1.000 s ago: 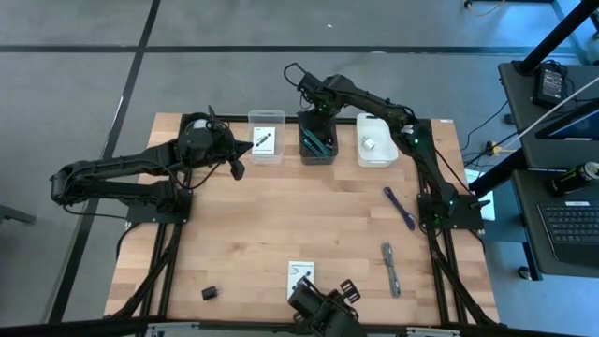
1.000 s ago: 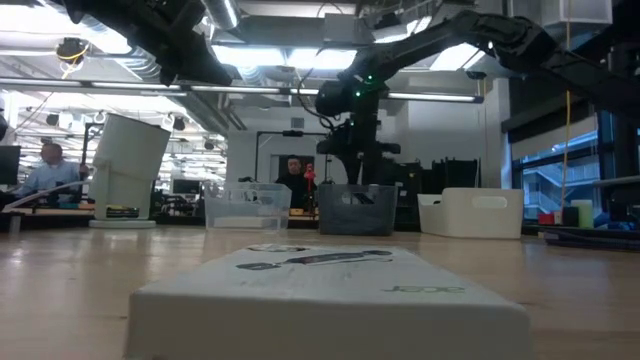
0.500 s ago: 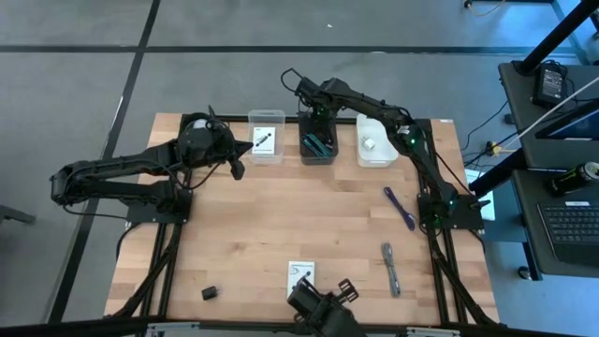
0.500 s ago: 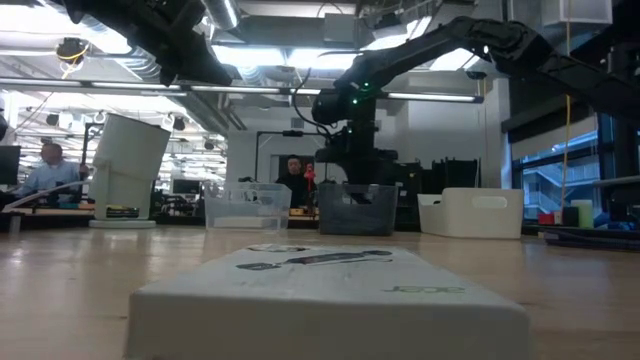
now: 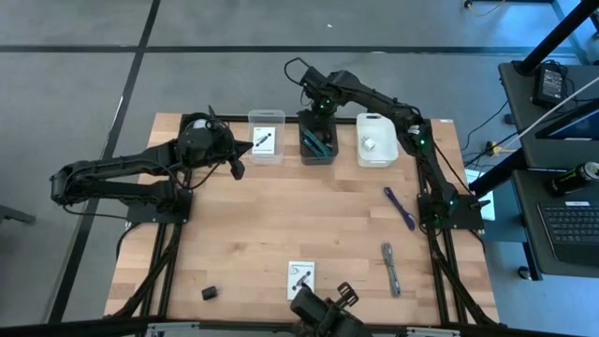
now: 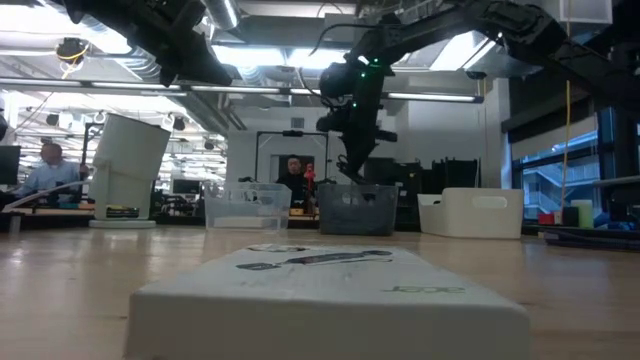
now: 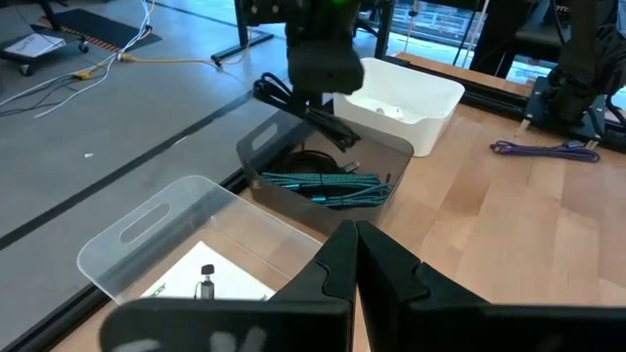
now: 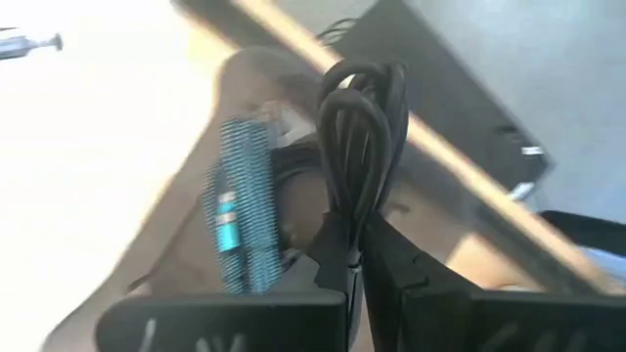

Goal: Pick and place items into bin
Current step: Put the black charger cable into the black bin, then put the violet charger cable into the black bin

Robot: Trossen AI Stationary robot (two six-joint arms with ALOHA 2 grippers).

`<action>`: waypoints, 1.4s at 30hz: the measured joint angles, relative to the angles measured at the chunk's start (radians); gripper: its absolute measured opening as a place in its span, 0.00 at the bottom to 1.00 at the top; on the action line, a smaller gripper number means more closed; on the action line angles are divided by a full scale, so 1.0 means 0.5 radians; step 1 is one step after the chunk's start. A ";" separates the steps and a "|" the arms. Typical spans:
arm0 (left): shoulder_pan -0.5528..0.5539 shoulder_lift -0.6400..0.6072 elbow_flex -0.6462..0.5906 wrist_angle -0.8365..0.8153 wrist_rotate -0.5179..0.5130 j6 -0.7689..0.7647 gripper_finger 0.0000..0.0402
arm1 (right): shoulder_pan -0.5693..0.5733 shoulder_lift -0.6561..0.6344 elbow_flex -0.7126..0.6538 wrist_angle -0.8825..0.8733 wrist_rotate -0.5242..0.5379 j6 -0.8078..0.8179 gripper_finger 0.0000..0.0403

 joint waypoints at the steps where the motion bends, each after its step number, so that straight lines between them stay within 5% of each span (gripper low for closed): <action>1: 0.000 0.000 0.000 0.000 0.000 0.000 0.00 | 0.001 -0.003 0.000 -0.001 -0.048 0.000 0.02; 7: 0.000 0.000 0.000 0.000 0.000 0.001 0.00 | 0.025 0.037 -0.001 -0.061 -0.213 -0.022 0.02; 19: 0.000 0.000 0.000 0.000 0.000 0.001 0.00 | 0.048 0.050 -0.266 -0.068 -0.190 -0.097 0.02; 29: 0.000 0.000 0.000 0.000 0.000 0.001 0.00 | 0.030 0.052 -0.342 0.038 -0.031 0.012 0.20; 42: 0.000 0.000 0.000 0.000 0.037 0.002 0.00 | 0.031 -0.043 -0.342 0.069 -0.056 0.061 0.28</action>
